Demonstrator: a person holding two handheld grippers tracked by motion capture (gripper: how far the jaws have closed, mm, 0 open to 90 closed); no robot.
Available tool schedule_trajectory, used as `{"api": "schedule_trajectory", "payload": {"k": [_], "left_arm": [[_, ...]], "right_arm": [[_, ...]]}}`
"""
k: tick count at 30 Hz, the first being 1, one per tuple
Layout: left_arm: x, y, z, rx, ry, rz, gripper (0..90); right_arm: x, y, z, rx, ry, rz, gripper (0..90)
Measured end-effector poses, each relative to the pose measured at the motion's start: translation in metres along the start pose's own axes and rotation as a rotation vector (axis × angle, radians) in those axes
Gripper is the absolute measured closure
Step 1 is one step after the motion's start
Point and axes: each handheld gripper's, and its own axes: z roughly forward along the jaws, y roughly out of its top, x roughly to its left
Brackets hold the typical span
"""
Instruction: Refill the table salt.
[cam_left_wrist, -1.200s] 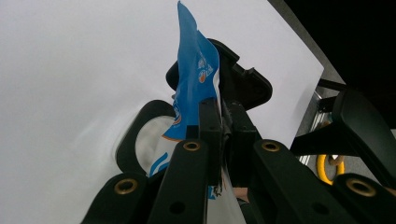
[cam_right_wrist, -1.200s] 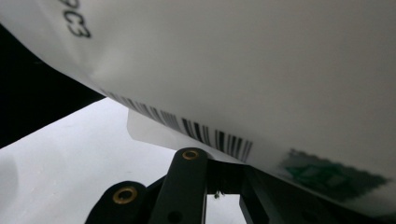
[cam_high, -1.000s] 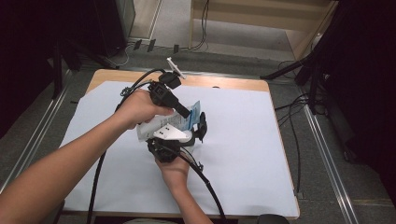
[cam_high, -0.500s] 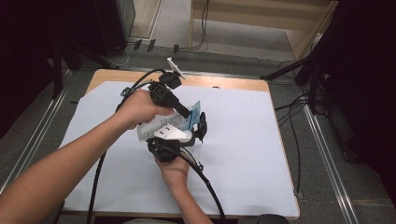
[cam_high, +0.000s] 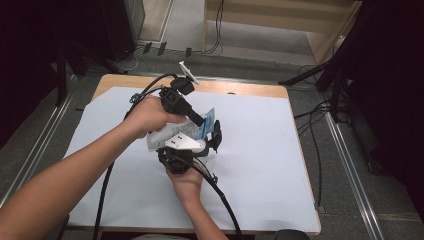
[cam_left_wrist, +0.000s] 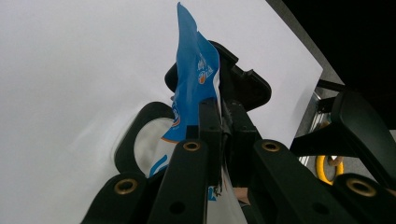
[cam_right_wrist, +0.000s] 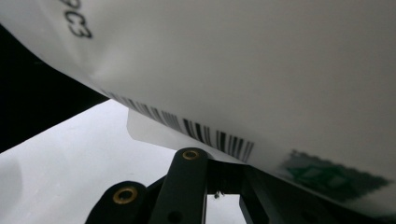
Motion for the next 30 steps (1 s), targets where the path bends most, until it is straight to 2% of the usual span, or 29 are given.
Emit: {"api": "schedule_trajectory", "payload": {"k": [30], "left_arm": [[-0.0003, 0.0006, 0.0012, 0.003, -0.001, 0.006, 88.6]], "right_arm": [[0.0009, 0.0014, -0.0003, 0.001, -0.002, 0.003, 90.0]]}}
